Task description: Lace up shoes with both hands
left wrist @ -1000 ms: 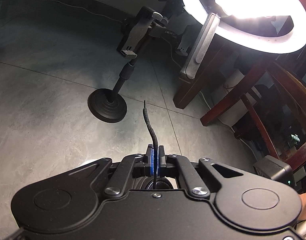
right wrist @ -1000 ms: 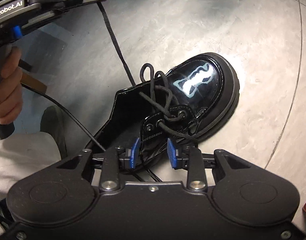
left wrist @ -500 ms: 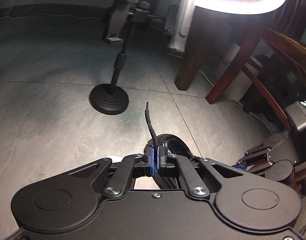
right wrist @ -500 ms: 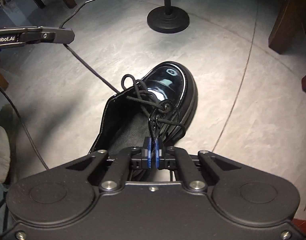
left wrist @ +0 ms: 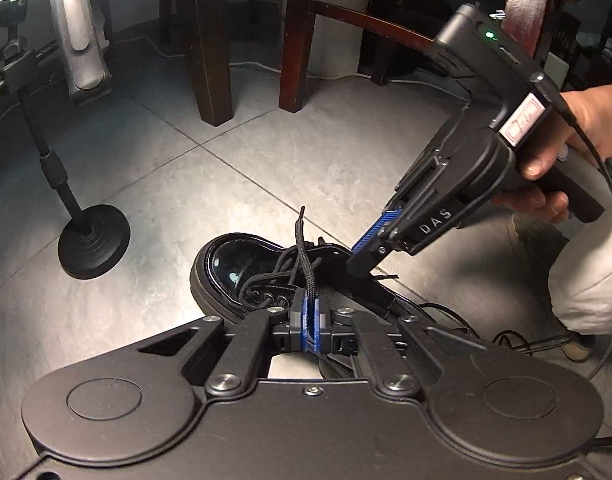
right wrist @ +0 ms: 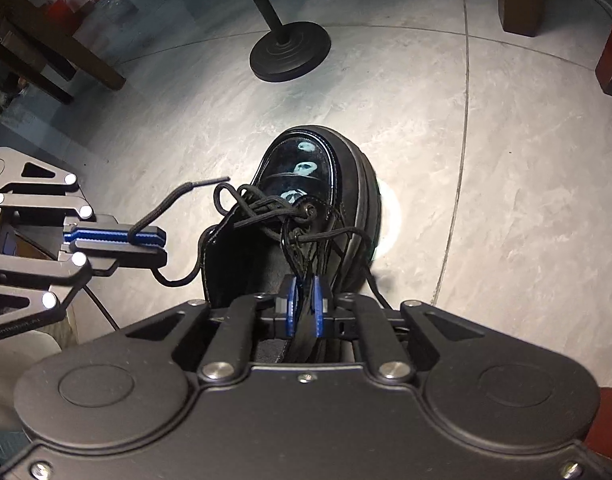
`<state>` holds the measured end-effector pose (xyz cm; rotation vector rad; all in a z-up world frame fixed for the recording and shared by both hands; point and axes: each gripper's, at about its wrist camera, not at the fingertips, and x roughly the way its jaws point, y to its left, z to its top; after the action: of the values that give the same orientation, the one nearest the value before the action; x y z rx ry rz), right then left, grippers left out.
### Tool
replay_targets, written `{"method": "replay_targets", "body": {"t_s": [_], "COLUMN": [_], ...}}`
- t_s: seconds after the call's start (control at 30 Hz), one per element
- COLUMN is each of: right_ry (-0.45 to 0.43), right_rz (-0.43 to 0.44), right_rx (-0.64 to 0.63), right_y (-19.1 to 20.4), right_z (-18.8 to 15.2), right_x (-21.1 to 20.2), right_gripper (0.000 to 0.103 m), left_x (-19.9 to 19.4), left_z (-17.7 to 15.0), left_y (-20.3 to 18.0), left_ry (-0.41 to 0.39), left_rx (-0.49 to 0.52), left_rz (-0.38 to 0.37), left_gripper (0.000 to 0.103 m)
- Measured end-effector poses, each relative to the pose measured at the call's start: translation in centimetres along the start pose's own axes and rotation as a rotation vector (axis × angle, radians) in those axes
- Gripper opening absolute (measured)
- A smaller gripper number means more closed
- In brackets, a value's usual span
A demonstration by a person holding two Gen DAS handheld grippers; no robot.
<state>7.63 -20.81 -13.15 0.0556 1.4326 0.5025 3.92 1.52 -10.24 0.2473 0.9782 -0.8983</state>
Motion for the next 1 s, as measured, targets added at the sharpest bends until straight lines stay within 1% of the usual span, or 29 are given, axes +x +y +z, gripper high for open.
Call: {"method": "replay_targets", "body": {"t_s": [0.1,0.17,0.2,0.27,0.3,0.33,0.37,0.43,0.47,0.53,0.57,0.6,0.63,0.73,0.8,0.83,0.87,0.9,0.93,0.97,1.0], "right_ry": [-0.011,-0.02,-0.047,-0.089,-0.091,-0.093,-0.095,-0.096,-0.096,-0.09,-0.083,-0.068,-0.063,-0.067,-0.072,-0.072,-0.072,-0.071,-0.071,-0.071,-0.071], "right_rz": [-0.039,-0.058,-0.061,-0.072,-0.065,-0.058,-0.049,0.005,0.015,0.054,0.069,0.111,0.126,0.1,0.084,0.082,0.081,0.089,0.094,0.099,0.108], "right_rx": [-0.073,-0.113,-0.12,-0.127,-0.092,-0.056,-0.02,0.079,0.096,0.143,0.16,0.196,0.212,0.213,0.199,0.189,0.18,0.186,0.194,0.202,0.201], "right_y": [1.3,2.1,2.3,2.4,1.7,1.1,0.4,-1.2,-1.6,-2.4,-2.7,-3.3,-3.7,-4.0,-3.8,-3.7,-3.5,-3.6,-3.8,-4.0,-4.1], "right_z": [0.0,0.1,0.2,0.3,0.3,0.4,0.4,0.2,0.2,0.1,0.0,0.0,-0.2,-0.5,-0.7,-0.7,-0.7,-0.7,-0.8,-0.8,-0.8], "right_x": [0.2,0.6,0.5,0.4,0.4,0.3,0.3,0.2,0.3,0.5,0.6,0.8,0.9,0.7,0.5,0.4,0.4,0.3,0.3,0.3,0.3], "right_gripper": [0.017,0.018,0.018,0.017,0.015,0.009,0.006,0.006,0.006,0.006,0.006,0.007,0.007,0.019,0.019,0.019,0.018,0.017,0.016,0.013,0.011], "left_x": [-0.3,-0.6,-0.6,-1.0,-1.1,-1.3,-1.4,-1.7,-1.8,-2.0,-2.0,-1.9,-1.7,-1.0,-0.3,0.0,0.4,0.7,1.3,2.0,2.4], "left_z": [-0.5,-1.0,-1.1,-1.7,-1.9,-2.1,-2.2,-2.2,-2.1,-1.4,-1.1,-0.8,-0.4,0.6,1.3,1.5,1.8,1.8,2.1,2.3,2.3], "left_y": [1.0,1.8,2.0,2.5,2.7,3.0,3.2,3.1,3.0,2.5,2.1,1.8,1.3,0.1,-0.8,-1.3,-2.0,-2.4,-2.8,-3.1,-3.2], "left_ry": [-0.015,-0.02,-0.021,-0.035,-0.038,-0.04,-0.041,-0.044,-0.051,-0.069,-0.071,-0.068,-0.061,-0.034,-0.01,-0.006,0.002,0.018,0.05,0.086,0.107], "left_rx": [-0.079,-0.152,-0.17,-0.212,-0.235,-0.256,-0.267,-0.255,-0.239,-0.195,-0.162,-0.129,-0.084,0.028,0.118,0.166,0.234,0.276,0.33,0.369,0.391], "left_rz": [0.021,0.033,0.046,0.097,0.118,0.136,0.151,0.189,0.197,0.192,0.181,0.166,0.143,0.096,0.075,0.073,0.065,0.053,0.034,0.018,0.013], "left_gripper": [0.003,0.003,0.003,0.003,0.003,0.003,0.003,0.003,0.003,0.003,0.003,0.003,0.003,0.003,0.003,0.003,0.003,0.003,0.003,0.003,0.003]}}
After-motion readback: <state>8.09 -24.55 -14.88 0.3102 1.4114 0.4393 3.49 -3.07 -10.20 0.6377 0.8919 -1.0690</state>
